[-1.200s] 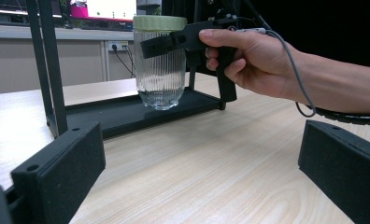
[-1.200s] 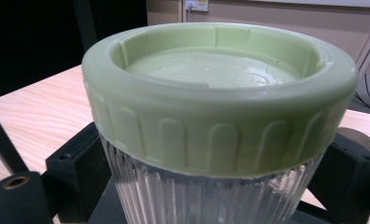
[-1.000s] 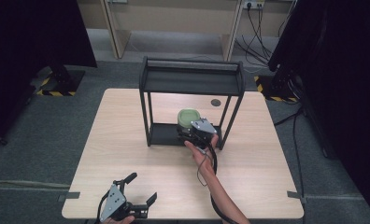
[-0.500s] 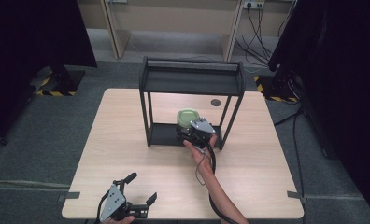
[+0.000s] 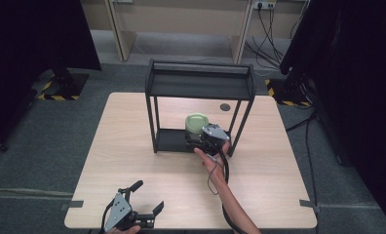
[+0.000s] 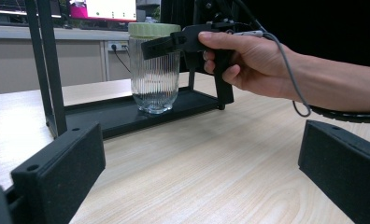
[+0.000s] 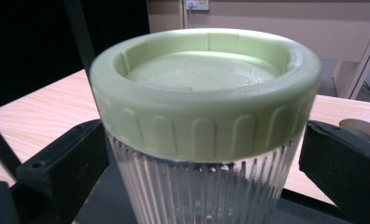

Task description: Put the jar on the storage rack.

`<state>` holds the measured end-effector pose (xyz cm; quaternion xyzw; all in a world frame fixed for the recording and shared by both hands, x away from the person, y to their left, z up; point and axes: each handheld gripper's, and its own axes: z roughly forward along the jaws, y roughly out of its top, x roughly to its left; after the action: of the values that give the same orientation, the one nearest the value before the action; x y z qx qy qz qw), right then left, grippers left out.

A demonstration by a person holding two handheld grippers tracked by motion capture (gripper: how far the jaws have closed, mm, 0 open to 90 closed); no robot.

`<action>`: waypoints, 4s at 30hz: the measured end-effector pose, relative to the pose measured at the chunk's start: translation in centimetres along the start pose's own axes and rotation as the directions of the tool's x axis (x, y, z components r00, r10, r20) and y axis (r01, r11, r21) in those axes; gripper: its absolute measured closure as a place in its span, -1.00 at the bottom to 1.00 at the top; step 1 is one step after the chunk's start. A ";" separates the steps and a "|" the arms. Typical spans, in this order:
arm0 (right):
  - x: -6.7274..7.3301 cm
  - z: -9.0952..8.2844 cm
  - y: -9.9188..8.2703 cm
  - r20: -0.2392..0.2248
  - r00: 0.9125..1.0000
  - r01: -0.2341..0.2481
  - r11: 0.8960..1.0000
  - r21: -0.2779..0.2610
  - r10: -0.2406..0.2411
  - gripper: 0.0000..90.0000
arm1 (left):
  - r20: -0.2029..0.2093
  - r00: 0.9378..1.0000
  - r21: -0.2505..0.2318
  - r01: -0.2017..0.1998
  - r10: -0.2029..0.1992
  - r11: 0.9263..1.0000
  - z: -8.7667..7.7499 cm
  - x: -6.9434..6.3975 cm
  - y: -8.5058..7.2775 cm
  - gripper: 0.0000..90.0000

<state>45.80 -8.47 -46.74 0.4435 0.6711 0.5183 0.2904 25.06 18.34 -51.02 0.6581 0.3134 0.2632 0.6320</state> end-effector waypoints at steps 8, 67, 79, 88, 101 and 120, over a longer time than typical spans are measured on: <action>0.2 -1.0 0.4 -0.005 1.000 -0.012 1.000 -0.011 0.012 -0.98 | -0.002 1.000 0.000 0.000 0.000 1.000 0.0 0.0 0.0 -1.00; 0.8 -8.7 -2.6 -0.077 0.996 -0.054 0.997 -0.060 0.049 -0.97 | -0.006 1.000 0.006 0.001 -0.001 1.000 0.1 0.0 -0.1 -1.00; 1.0 -9.4 -2.9 -0.085 0.995 -0.061 0.996 -0.067 0.056 -0.97 | -0.006 1.000 0.006 0.001 -0.001 1.000 0.1 0.0 -0.1 -1.00; 1.0 -9.7 -3.3 -0.084 0.995 -0.065 0.996 -0.067 0.059 -0.97 | -0.005 1.000 0.004 0.000 0.000 1.000 0.1 0.0 -0.1 -1.00; 0.9 -10.2 -3.6 -0.085 0.994 -0.068 0.996 -0.065 0.062 -0.97 | -0.004 1.000 0.002 -0.002 0.002 1.000 0.0 0.0 0.0 -1.00; 0.8 -11.4 -4.0 -0.091 0.993 -0.085 0.994 -0.070 0.079 -0.97 | -0.006 1.000 -0.002 -0.001 0.001 1.000 -0.1 0.0 0.1 -1.00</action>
<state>34.56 -13.04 -47.11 0.4364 0.6449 0.5732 0.2552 25.02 18.38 -50.95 0.6569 0.3146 0.2658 0.6315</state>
